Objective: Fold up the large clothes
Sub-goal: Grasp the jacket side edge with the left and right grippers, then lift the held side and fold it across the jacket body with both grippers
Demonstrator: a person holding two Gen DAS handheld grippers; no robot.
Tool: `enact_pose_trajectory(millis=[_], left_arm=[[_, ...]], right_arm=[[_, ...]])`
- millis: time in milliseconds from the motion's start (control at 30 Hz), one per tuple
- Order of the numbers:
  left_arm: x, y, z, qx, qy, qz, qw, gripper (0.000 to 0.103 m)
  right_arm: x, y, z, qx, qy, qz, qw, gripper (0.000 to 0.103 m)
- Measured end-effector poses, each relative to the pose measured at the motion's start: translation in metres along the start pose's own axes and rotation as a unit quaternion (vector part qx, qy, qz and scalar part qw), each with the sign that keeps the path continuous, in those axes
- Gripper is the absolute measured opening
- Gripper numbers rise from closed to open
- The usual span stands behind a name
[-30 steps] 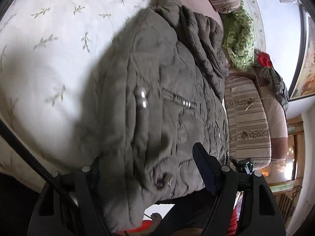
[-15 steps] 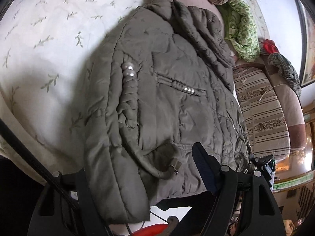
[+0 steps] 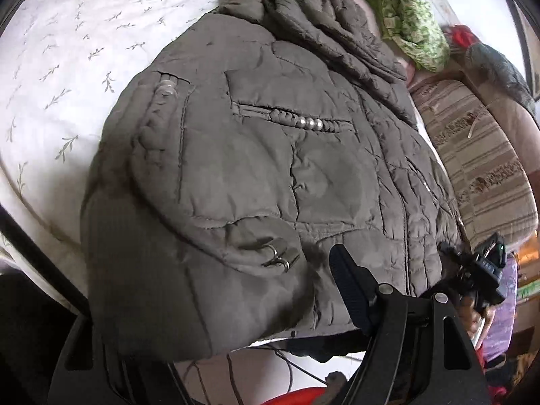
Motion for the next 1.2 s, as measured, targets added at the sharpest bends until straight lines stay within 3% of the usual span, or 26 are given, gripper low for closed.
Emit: enact_pose_trajectory(millis=[133,200,267,367,600,867,1033,1200], left_arm=[[0.003,0.001,-0.001,0.024,0.024,0.004,0.9994,0.070],[0.004,0.005,0.001,0.050,0.010,0.008,0.9987,0.047],[0.007,0.012,0.005,0.072,-0.014,0.009,0.9973,0.031],[0.016,0.024,0.012,0.069,-0.013,0.020,0.9973,0.023],[0.030,0.066,0.032,0.067,-0.038,0.073,0.9944,0.019],[0.027,0.091,0.022,0.042,-0.024,0.073,0.9962,0.019],[0.028,0.078,0.022,0.068,-0.041,0.060,0.9950,0.019],[0.045,0.089,0.035,0.058,-0.055,0.090,0.9927,0.019]], right_arm=[[-0.004,-0.003,0.004,-0.007,-0.020,0.031,0.999,0.049],[-0.003,0.000,0.001,-0.020,-0.011,0.030,0.999,0.045],[-0.002,0.004,-0.005,-0.023,0.005,0.028,0.999,0.030],[0.001,0.012,-0.019,-0.026,0.030,0.035,0.999,0.021],[0.004,0.042,-0.051,-0.008,0.078,0.060,0.995,0.017],[-0.014,0.077,-0.072,0.001,0.125,0.064,0.990,0.017],[-0.015,0.069,-0.065,-0.011,0.119,0.055,0.991,0.017],[-0.003,0.073,-0.082,-0.017,0.134,0.060,0.989,0.017]])
Point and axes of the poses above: each gripper's, at about its wrist camera, not at the fingertips, and y roughly against the way its jaws point, z to its right, x to its top, the point moved 7 cm from there along -y, roughly the way its jaws point, and after that the axes turned 9 degrees about z, right-handed, at the moved point
